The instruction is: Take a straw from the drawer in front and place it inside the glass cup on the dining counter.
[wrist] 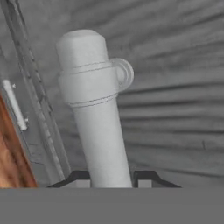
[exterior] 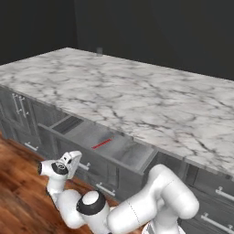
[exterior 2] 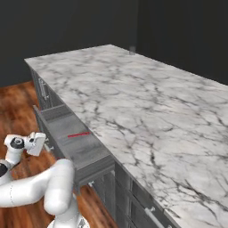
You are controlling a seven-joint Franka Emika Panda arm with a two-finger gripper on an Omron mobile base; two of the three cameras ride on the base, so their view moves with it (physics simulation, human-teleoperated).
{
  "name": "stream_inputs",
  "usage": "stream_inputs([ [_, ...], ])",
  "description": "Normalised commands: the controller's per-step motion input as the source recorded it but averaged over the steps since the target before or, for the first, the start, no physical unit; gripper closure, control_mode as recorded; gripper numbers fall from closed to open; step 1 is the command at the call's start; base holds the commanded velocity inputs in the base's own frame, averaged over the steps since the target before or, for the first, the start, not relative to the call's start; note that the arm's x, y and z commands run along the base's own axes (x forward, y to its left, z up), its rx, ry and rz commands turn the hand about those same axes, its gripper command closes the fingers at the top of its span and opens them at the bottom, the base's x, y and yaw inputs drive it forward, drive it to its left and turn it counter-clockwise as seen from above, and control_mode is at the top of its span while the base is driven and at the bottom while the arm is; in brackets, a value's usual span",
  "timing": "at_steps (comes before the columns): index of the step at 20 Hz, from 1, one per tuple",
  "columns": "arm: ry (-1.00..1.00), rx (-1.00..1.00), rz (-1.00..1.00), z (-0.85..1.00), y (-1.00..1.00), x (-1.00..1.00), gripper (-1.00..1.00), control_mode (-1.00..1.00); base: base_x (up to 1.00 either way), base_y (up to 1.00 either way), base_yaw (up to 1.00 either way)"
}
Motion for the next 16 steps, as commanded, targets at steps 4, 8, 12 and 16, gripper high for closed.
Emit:
stream_inputs([
  [4, -0.01, -0.13, -0.21, -0.52, 0.81, -0.79, 1.00, -1.00, 0.00, 0.00, 0.00],
  [8, -0.01, -0.13, -0.21, -0.57, 0.79, -0.74, 1.00, -1.00, 0.00, 0.00, 0.00],
  [12, 0.00, -0.11, -0.22, -0.56, 0.70, -0.49, -1.00, -1.00, 0.00, 0.00, 0.00],
  [16, 0.00, -0.05, -0.24, -0.30, 0.48, -0.19, -1.00, -1.00, 0.00, 0.00, 0.00],
])
